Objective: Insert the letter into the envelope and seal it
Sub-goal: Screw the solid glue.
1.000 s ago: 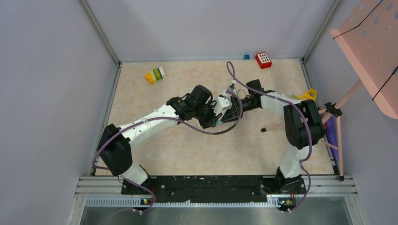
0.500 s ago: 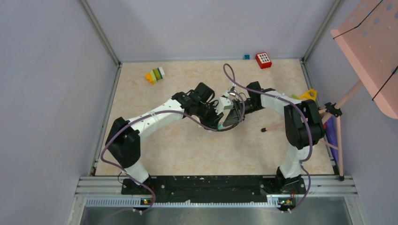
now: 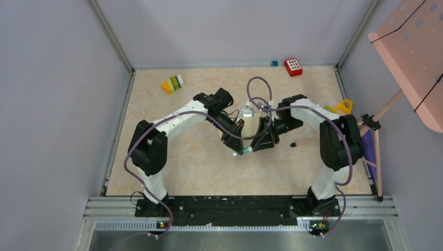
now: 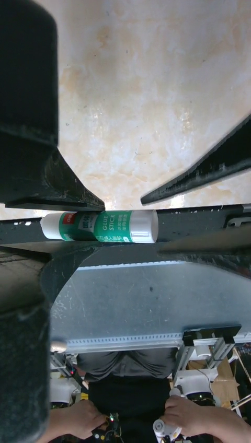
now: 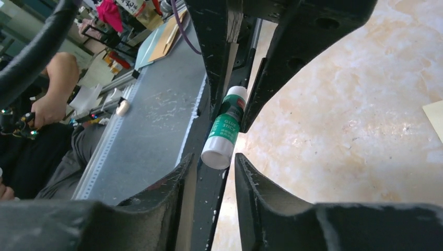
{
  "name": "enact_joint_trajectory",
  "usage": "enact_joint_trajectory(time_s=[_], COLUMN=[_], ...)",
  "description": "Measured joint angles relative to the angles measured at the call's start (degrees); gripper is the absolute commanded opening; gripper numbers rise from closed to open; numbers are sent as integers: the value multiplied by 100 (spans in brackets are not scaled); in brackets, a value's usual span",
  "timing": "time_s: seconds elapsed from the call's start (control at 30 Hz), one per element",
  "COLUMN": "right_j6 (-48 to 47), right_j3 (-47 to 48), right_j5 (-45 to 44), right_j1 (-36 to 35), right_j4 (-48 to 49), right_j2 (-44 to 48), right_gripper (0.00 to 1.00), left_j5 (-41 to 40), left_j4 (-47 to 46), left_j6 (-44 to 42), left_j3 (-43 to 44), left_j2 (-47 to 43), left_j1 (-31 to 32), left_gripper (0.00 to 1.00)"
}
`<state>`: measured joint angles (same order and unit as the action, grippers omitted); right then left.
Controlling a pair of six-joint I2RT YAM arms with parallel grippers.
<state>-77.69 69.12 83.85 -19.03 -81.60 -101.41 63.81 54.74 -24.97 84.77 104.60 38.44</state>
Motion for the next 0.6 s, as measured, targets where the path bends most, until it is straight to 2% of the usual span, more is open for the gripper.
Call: enact_joint_trajectory(time_s=[0.03,0.07,0.1,0.13,0.33,0.47,0.53,0.6], right_j6=[-105,-173,-197,-173,461,1266,2225,3580], right_j3=[0,7,37,81,522,614,566,275], right_j5=[44,96,144,177,282,232,61,-326], right_j1=[-7,-4,-4,-4,76,258,323,352], right_j4=[-92,-157,-232,-271,-350,-168,413,1620], right_j2=[0,0,-2,-4,-378,-632,-621,-426], right_gripper=[47,57,79,96,99,99,99,99], left_j5=[44,59,66,11,-916,-1659,-1978,-2277], left_j4=[42,83,101,74,-772,-1266,-1534,-1735], left_j6=[-48,-68,-66,-17,562,839,905,955], left_j3=[0,0,0,0,-498,-796,-935,-1036], left_j2=[7,7,7,4,-433,-968,-1261,-1539], left_j1=[-15,-22,-24,-24,-26,-46,-46,-50], left_gripper=[0,0,0,0,0,0,0,0])
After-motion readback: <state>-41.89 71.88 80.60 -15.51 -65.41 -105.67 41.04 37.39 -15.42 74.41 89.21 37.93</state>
